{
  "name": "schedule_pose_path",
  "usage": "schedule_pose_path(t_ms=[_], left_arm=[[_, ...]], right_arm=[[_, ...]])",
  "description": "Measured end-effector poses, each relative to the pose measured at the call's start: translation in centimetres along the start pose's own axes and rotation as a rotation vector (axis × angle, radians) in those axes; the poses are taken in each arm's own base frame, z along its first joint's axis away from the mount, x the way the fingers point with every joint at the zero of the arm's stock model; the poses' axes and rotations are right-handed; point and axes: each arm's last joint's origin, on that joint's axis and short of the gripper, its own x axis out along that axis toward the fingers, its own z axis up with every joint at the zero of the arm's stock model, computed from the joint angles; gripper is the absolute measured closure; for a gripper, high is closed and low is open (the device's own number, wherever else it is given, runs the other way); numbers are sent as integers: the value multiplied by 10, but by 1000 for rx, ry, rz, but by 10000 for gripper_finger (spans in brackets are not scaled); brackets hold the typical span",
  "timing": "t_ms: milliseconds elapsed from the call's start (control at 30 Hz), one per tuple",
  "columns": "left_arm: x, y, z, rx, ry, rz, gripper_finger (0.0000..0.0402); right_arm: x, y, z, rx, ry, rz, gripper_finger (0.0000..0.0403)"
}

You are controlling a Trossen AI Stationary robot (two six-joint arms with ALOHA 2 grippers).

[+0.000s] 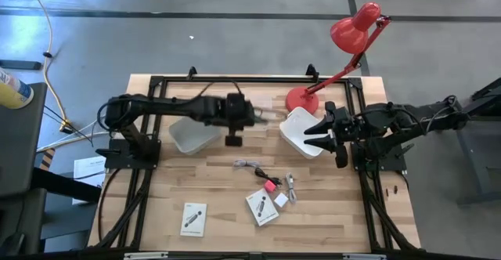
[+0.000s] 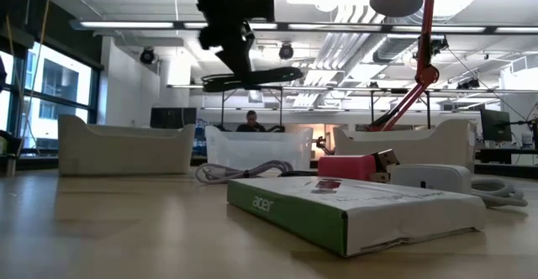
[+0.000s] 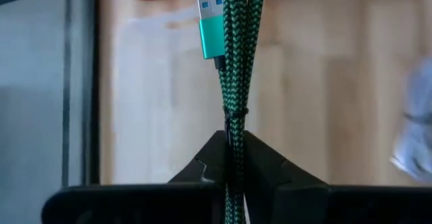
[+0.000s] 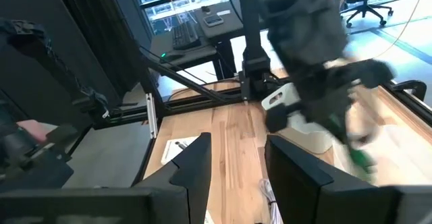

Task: Pick and place items into bin
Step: Put the green charger cable into the transparent bin

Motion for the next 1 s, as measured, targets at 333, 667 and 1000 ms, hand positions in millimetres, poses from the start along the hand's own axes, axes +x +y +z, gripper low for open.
schedule_pose_path(t_ms=[333, 667, 1000], left_arm=[[37, 36, -1, -121, -57, -5, 390], [74, 31, -6, -112, 36, -19, 377], [75, 42, -11, -95, 66, 29, 373]], right_arm=[[0, 0, 0, 13, 3, 0, 274], [0, -1, -1, 13, 7, -16, 274], [0, -1, -2, 12, 12, -19, 274]])
